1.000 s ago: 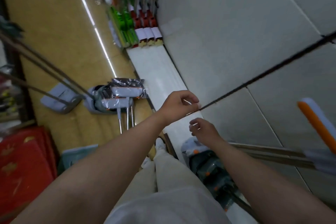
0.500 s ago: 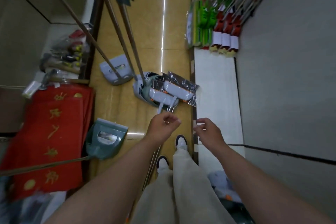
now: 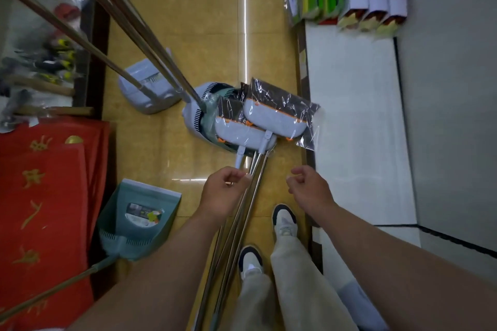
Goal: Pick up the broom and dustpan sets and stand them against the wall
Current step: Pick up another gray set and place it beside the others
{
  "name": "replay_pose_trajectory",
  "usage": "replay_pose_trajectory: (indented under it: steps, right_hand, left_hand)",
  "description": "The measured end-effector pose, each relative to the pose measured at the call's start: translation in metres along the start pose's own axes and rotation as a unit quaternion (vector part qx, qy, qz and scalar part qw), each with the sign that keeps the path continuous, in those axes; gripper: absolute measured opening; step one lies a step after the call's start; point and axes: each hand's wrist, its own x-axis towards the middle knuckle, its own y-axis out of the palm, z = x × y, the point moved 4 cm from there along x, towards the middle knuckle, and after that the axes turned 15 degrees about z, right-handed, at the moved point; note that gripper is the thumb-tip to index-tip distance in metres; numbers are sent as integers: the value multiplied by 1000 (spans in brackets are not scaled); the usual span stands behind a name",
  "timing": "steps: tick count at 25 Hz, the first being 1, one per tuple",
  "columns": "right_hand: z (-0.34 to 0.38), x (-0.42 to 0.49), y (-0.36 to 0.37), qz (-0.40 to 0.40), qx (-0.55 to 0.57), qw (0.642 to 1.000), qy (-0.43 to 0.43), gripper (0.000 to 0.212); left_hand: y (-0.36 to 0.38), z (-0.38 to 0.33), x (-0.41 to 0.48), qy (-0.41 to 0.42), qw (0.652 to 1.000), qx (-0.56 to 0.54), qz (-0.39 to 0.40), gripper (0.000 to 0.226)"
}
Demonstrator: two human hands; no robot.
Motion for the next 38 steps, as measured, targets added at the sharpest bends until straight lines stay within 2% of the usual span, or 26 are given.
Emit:
replay_pose_trajectory:
  steps: [5, 8, 10, 12, 14, 16, 19, 21, 24, 28, 30, 32, 34, 35, 36, 38]
  right_hand:
    - [-35, 91, 33, 37, -2, 999, 17, 37]
    - [-58, 132, 62, 91, 64, 990, 82, 44]
    - [-74, 156, 86, 127, 130, 975, 132, 38]
    - [-88, 176, 116, 177, 190, 950, 170, 45]
    - [-96, 190, 148, 227, 210, 931, 196, 43]
    - [-102, 199, 170, 240, 227, 918, 220, 34]
    - [-107, 208, 190, 226, 241, 914, 233, 27]
    - [-107, 213, 194, 182, 215, 934, 221, 26]
    - [-94, 202, 191, 93, 63, 980, 162, 25]
    - [-63, 169, 176, 42, -27, 996, 77, 33]
    - [-38, 157, 163, 29, -35, 998, 49, 34]
    - [-9, 147, 151, 31, 29, 998, 39, 32]
    - [12, 138, 140, 39, 142, 988, 49, 29]
    - [22, 131, 136, 41, 180, 981, 58, 29]
    - [31, 123, 132, 39, 208, 975, 67, 30]
    - [47, 108, 124, 37, 244, 966, 81, 32]
  left_hand:
    - [11, 61, 75, -12, 999, -23, -26, 12]
    - [12, 95, 103, -24, 998, -28, -45, 12]
    - [10, 121, 115, -38, 997, -34, -63, 12]
    - [8, 146, 122, -49, 995, -37, -75, 12]
    - [6, 167, 119, -63, 993, -49, -89, 10]
    - [6, 184, 113, -85, 988, -73, -103, 11]
    - [5, 202, 98, -119, 977, -130, -123, 10]
    - [4, 207, 88, -129, 970, -160, -131, 10]
    - [2, 211, 74, -161, 951, -210, -157, 15]
    - [3, 218, 47, -234, 921, -252, -185, 32]
    - [4, 213, 27, -253, 908, -274, -193, 36]
    - [-3, 200, 4, -251, 885, -293, -261, 29]
    - [-17, 177, -26, -230, 861, -269, -365, 19]
    - [-25, 161, -43, -207, 867, -242, -383, 18]
    - [-32, 145, -56, -179, 896, -184, -363, 20]
    - [-36, 120, -75, -143, 960, 38, -239, 29]
